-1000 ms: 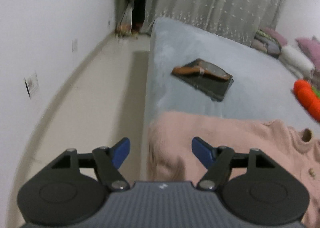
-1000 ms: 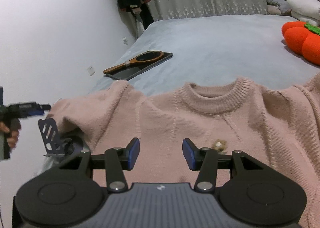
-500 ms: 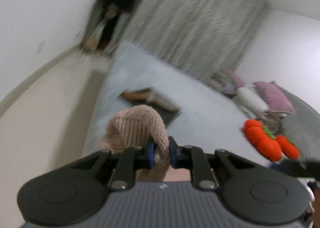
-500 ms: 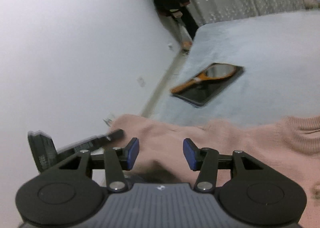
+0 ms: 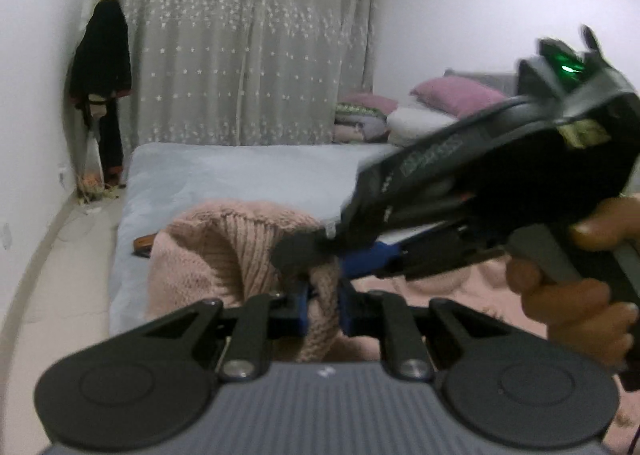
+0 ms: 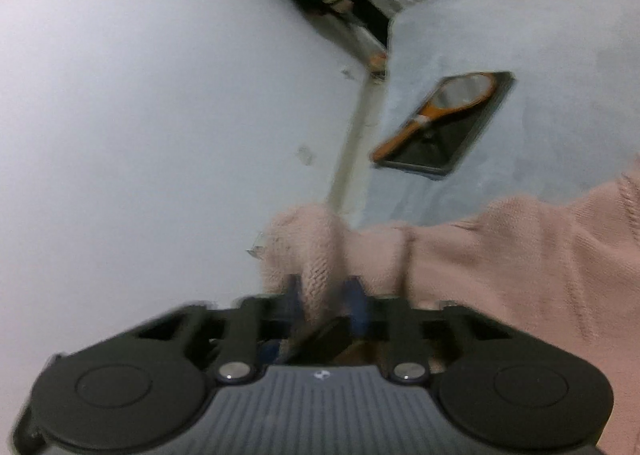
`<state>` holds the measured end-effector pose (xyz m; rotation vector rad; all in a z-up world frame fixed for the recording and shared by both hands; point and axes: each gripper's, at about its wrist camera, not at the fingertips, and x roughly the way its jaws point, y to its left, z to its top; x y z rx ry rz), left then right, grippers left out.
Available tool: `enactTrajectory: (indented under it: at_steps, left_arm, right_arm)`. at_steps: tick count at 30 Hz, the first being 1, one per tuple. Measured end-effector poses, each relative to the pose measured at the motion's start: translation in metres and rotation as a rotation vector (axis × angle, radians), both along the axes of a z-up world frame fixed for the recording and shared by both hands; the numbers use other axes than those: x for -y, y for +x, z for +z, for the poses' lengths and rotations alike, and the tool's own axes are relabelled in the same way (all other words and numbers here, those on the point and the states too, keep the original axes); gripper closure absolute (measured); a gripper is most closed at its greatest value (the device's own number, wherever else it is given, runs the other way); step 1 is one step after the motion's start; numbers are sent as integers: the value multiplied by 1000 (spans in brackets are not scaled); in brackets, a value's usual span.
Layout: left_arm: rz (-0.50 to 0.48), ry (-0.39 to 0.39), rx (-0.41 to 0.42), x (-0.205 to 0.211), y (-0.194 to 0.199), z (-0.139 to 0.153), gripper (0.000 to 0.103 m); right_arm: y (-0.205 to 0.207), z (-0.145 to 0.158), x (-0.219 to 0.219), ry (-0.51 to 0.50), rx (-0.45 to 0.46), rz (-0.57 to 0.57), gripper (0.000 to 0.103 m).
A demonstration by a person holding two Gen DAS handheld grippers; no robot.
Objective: Fold clothes
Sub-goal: 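Grasp the side edge with the right gripper beside the left and lift it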
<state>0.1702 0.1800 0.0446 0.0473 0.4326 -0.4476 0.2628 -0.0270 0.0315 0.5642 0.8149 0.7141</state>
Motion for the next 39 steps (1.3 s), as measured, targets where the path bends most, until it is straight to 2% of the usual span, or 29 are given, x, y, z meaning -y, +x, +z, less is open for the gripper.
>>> enactTrajectory:
  at_steps: [2, 7, 10, 13, 16, 18, 20, 23, 25, 27, 28, 29, 31, 33, 36, 38, 39]
  left_arm:
    - [-6, 17, -13, 4, -1, 0, 86]
    - [-25, -50, -33, -19, -12, 14, 76]
    - [-40, -129, -56, -39, -15, 21, 71]
    - [-54, -247, -86, -56, -9, 25, 69]
    - [-52, -306, -117, -69, 8, 25, 65]
    - [-19, -257, -107, -68, 13, 27, 63]
    - [24, -180, -88, -61, 15, 28, 54]
    - [91, -53, -65, -46, 16, 27, 46]
    - [79, -45, -103, -35, 21, 23, 44]
    - [58, -59, -150, -22, 26, 17, 46]
    - [44, -78, -178, -15, 28, 15, 55]
    - [22, -119, -211, -12, 31, 12, 76]
    - [-21, -236, -281, -8, 38, 3, 92]
    - [-46, -338, -310, -2, 41, -3, 93]
    - [-46, -420, -324, 1, 42, -11, 93]
    - [-40, -475, -339, 2, 42, -17, 93]
    - [-41, -508, -351, 2, 41, -20, 93]
  right_arm:
    - [0, -6, 8, 37, -3, 5, 92]
    - [-7, -11, 30, 134, 0, 6, 93]
    - [-11, -15, 43, 192, 2, 5, 93]
    - [-15, -18, 56, 250, 4, 4, 93]
    - [-18, -22, 67, 299, 1, 14, 93]
    - [-23, -23, 75, 319, 5, 22, 93]
    - [-28, -22, 82, 330, 13, 31, 93]
    - [-32, -20, 87, 328, 29, 41, 93]
    - [-33, -20, 92, 324, 36, 46, 93]
    - [-33, -21, 97, 313, 32, 44, 93]
    - [-33, -21, 101, 305, 26, 37, 93]
    - [-34, -22, 106, 297, 21, 28, 93]
    - [-36, -24, 119, 273, 5, -4, 93]
    - [-40, -24, 133, 246, -2, -44, 92]
    - [-53, -15, 155, 182, 23, -103, 87]
    - [-65, -6, 165, 152, 61, -123, 74]
    - [-74, 1, 168, 146, 90, -124, 72]
